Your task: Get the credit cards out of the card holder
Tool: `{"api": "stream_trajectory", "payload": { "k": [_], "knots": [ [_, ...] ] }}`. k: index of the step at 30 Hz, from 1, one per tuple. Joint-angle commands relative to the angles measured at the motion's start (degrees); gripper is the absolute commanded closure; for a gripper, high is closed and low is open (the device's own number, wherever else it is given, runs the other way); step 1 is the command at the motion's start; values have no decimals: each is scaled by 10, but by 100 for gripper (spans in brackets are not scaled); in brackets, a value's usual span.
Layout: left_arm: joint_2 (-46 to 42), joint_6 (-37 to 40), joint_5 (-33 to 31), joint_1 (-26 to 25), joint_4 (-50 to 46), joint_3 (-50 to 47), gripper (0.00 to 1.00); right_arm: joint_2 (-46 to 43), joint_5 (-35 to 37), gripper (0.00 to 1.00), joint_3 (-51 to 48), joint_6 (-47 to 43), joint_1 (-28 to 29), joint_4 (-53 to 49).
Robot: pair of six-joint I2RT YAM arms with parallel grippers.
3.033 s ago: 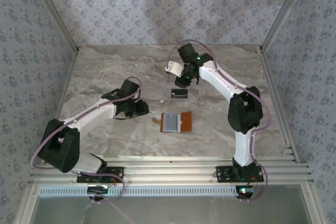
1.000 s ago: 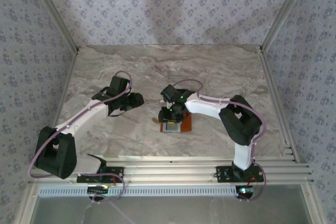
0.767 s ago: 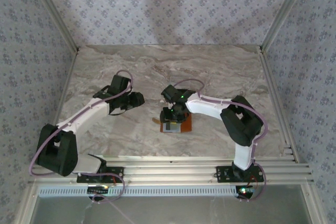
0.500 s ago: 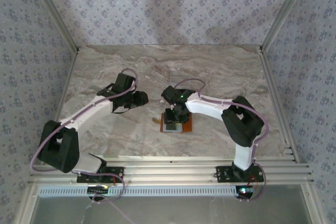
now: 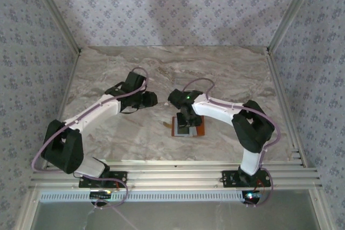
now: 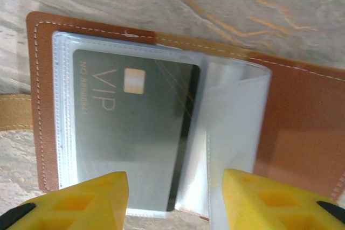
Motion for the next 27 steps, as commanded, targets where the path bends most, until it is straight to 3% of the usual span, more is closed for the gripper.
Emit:
{"api": "stream_trajectory", "payload": {
  "k": [1,12,19,27],
  "knots": [
    [13,11,-16,-17,-25,28,57,-26,34,48,-2,-1,-8,-36],
    [70,-4,-22,-76,-33,74,57,-57,40,48,-65,-13,-48,-29],
    [119,-17,-18,-115,-46,108,57,-77,2,50,-110,-15,-76,11],
    [164,-37,-4,-144,-54,111,57,-77,-46,62,-137,-15,-80,68]
  ]
}}
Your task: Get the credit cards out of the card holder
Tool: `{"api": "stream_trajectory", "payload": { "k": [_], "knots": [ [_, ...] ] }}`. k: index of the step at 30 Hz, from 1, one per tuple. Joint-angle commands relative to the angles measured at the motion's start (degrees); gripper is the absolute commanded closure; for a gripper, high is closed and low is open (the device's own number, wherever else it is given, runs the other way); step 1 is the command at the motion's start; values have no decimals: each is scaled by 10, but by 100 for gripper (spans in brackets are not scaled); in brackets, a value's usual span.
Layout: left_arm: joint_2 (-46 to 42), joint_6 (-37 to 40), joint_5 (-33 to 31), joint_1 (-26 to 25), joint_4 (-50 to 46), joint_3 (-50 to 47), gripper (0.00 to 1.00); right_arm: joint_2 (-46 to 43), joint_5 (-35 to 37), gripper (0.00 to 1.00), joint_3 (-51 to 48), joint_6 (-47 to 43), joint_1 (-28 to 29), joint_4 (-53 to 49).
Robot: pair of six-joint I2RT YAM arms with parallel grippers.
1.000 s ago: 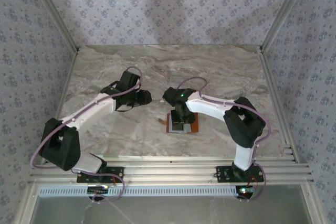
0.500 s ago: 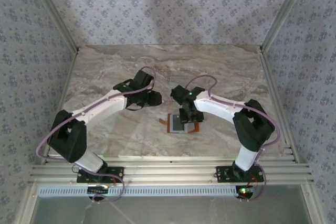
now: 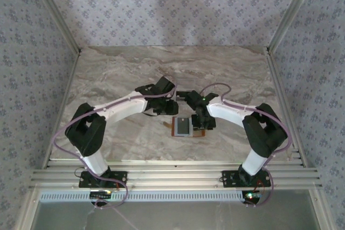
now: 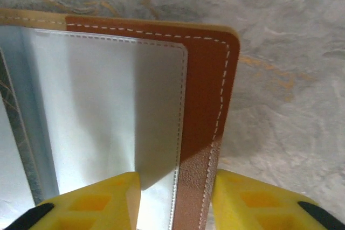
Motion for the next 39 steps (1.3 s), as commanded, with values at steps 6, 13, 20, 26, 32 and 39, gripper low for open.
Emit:
{"api": "stream_trajectory", "payload": {
  "k": [6,13,20,26,32,39],
  "knots": [
    [19,-30,12,-3,-25,-13,57,-2,-46,67,-10,1,1,53],
    [17,-42,16,-6,-27,-38,59,-13,-49,69,-11,1,3,44],
    [20,-52,21,-20,-18,-53,60,-35,-70,69,-26,19,10,50],
    [27,-58,14,-22,-18,-56,60,-47,-59,66,-25,27,13,34],
    [25,-66,17,-29,-14,-55,60,-80,-42,63,-12,27,10,8],
    [25,-79,15,-38,-10,-53,60,-99,-23,62,25,24,9,-21]
  ]
}}
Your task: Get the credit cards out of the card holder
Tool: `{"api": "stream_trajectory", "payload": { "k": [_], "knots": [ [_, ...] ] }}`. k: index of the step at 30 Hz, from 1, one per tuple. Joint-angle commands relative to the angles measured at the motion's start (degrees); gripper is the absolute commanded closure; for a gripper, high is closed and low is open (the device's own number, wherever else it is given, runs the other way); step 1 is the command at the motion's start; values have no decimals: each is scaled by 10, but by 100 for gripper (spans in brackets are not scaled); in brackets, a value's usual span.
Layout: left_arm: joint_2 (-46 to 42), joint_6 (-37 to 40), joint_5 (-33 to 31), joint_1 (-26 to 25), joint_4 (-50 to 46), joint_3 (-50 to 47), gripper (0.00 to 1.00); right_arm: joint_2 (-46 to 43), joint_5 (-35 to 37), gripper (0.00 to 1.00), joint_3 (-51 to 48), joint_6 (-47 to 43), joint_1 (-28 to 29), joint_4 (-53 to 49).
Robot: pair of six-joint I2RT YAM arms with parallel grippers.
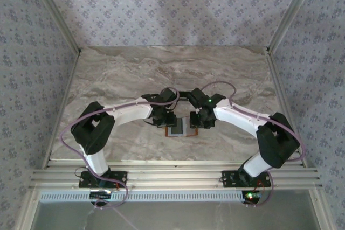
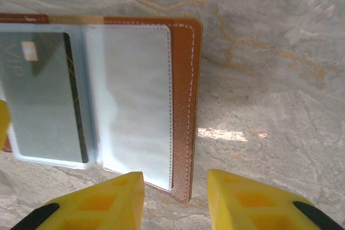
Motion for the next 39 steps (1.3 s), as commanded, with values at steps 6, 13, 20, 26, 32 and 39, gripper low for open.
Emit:
{"api": "stream_trajectory", "payload": {
  "k": [6,13,20,26,32,39],
  "knots": [
    [17,-18,-8,-6,3,0,61,-8,-48,64,30,7,-3,24],
    [24,-13,-19,-6,1,-5,63,46,-144,68,7,18,-25,124],
    [26,-7,-30,-2,0,-19,68,90,-171,73,-5,20,-30,163],
    [25,-4,-28,-1,-1,-20,69,110,-187,74,-12,21,-33,187],
    [27,-2,-26,1,-3,-18,69,126,-184,76,-16,19,-34,192],
    [28,0,-24,0,-2,-17,69,135,-188,76,-26,20,-34,202]
  ]
}}
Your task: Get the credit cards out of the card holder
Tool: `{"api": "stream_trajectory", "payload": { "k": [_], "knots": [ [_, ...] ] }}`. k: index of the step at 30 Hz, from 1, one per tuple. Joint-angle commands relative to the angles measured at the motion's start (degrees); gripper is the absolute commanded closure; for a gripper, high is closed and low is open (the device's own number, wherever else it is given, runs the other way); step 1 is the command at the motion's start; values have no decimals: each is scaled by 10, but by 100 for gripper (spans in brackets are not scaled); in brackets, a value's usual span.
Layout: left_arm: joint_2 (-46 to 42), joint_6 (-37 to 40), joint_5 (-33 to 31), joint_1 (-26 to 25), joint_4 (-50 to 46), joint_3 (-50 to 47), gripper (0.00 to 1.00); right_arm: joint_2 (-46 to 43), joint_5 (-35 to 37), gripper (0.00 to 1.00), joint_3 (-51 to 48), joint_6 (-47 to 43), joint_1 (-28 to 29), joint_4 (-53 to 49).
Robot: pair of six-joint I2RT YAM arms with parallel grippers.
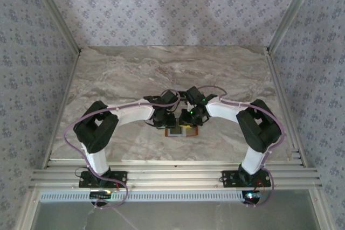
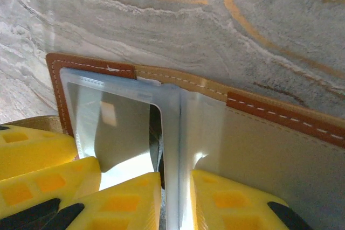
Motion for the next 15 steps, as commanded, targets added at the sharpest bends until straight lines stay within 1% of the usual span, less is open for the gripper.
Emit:
{"api": "stream_trajectory", "payload": {
  "k": [1,10,15],
  "knots": [
    [10,8,-11,5,-15,-10,69,12,-5,77,-9,5,-3,-3],
    [10,9,-8,4,-13,-9,69,18,1,75,-10,7,0,-5],
    [4,10,-8,4,-14,-9,69,19,26,76,-4,6,5,-24]
  ]
}}
